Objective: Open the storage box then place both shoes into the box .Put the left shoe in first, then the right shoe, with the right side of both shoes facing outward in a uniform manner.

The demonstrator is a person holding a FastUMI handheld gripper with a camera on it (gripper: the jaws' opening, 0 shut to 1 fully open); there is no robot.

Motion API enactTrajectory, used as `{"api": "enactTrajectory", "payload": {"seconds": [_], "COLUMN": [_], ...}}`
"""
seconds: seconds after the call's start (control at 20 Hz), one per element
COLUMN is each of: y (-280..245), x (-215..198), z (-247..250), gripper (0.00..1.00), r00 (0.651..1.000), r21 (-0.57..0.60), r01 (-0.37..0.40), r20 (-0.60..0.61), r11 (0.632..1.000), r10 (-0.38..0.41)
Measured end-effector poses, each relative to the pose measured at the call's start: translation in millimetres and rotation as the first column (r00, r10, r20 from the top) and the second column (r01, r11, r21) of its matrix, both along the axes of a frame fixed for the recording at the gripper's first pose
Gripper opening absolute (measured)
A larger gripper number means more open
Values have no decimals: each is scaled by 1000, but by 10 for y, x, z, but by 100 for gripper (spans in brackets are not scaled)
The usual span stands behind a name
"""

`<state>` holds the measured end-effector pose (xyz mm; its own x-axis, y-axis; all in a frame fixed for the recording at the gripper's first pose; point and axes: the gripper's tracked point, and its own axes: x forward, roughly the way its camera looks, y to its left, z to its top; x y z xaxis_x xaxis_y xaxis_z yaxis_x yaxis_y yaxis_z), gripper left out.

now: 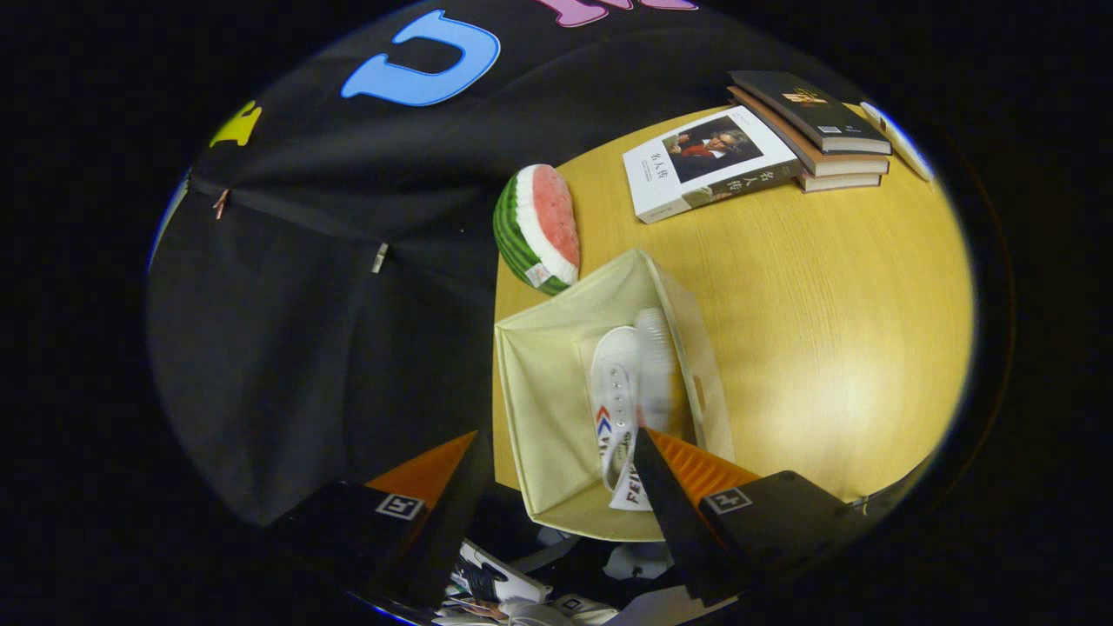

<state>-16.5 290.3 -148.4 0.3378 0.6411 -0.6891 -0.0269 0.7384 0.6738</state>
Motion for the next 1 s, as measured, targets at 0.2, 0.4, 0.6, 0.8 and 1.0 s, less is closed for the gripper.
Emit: {"api": "enactTrajectory", "payload": {"seconds": [0.2, 0.4, 0.6, 0.8, 1.0], "y": [-418, -924, -1580, -2109, -2683], "x": [130, 287, 388, 396, 406], "z": [295, 686, 1092, 1385, 1703], "gripper": [99, 99, 99, 98, 99], "r00": [982, 920, 806, 670, 533], "r21": [-108, -173, -242, -273, -272], "r01": [-5, 95, 245, 397, 518], "r20": [188, 391, 589, 739, 844], "r11": [994, 980, 939, 876, 811], "r10": [25, -20, -58, -73, -58]}}
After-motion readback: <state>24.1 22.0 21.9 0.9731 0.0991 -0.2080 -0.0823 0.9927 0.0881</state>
